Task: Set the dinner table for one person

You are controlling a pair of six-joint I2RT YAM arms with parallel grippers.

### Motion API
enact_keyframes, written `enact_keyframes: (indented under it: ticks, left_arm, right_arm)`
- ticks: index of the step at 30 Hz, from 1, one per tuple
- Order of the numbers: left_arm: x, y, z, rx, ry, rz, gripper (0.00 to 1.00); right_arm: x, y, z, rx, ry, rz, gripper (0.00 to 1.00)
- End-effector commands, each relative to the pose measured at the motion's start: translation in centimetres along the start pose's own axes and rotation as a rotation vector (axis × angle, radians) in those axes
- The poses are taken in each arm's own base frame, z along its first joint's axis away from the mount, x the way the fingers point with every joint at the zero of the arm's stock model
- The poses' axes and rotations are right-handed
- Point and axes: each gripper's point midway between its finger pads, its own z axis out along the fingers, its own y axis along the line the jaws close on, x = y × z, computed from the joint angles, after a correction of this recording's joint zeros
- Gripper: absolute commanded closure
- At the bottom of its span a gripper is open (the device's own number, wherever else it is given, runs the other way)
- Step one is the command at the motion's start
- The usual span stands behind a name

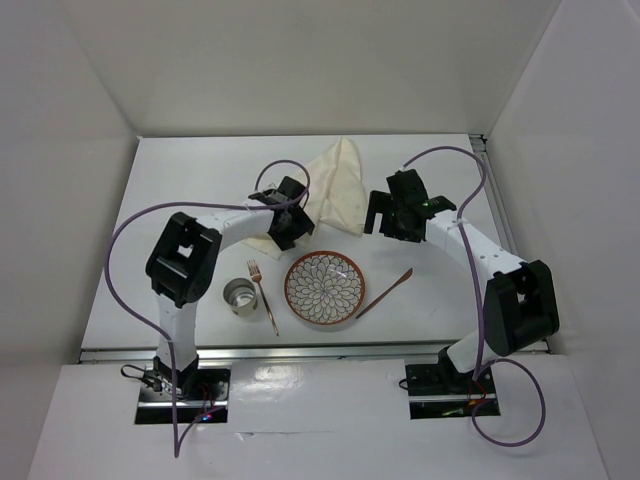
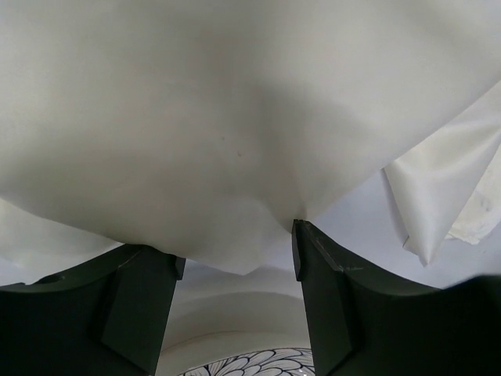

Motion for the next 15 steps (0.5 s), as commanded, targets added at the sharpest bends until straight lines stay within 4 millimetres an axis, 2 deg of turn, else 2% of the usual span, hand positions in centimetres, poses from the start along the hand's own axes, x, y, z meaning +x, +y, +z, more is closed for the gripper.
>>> enact_keyframes:
  ticks: [1,2,5,8,10,12,13,14,15]
  left_arm:
    - [-0.3,-1.7,-0.9,0.053,-0.004,0.008,0.28]
    - [-0.3,-1.7,-0.9,0.053,-0.004,0.008,0.28]
    - [0.4,-0.7,0.6,0.007,0.016,0.023,0.36]
    - [0.4,-0.8,0.9,0.004,0.018,0.024,0.44]
    - [0.1,-0.2,0.6,-0.018,0.001,0.038,0.64]
    - [-0.9,-0.9,-0.9,0.002,-0.034,0.053,0.77]
    - [-2.0,-1.6,-1.9,0.013,-0.074,0.073,0.94]
    - [-2.5,-1.6,-2.8,0.005,-0.090,0.086,1.00]
    - [-3.1,-2.0,-3.8,0.013,-0.108,0.095,1.00]
  right_arm:
    - [-0.1,-0.2,0.3,0.005,-0.006,-0.005,0.00]
    - [-0.1,-0.2,0.3,0.005,-0.006,-0.005,0.00]
    - [0.3,-0.3,0.6,0.014,0.010,0.002,0.00]
    - [0.3,-0.3,0.6,0.014,0.010,0.002,0.00]
    - [0.5,-0.4,0.5,0.018,0.018,0.002,0.00]
    - [0.5,-0.4,0.5,0.018,0.018,0.002,0.00]
    - [0.5,-0.5,0.5,0.018,0.018,-0.009,0.00]
    - [0.0,-0.2,0.4,0.012,0.007,-0.008,0.00]
    - [-0.7,0.1,0.1,0.004,-0.009,-0.017,0.00]
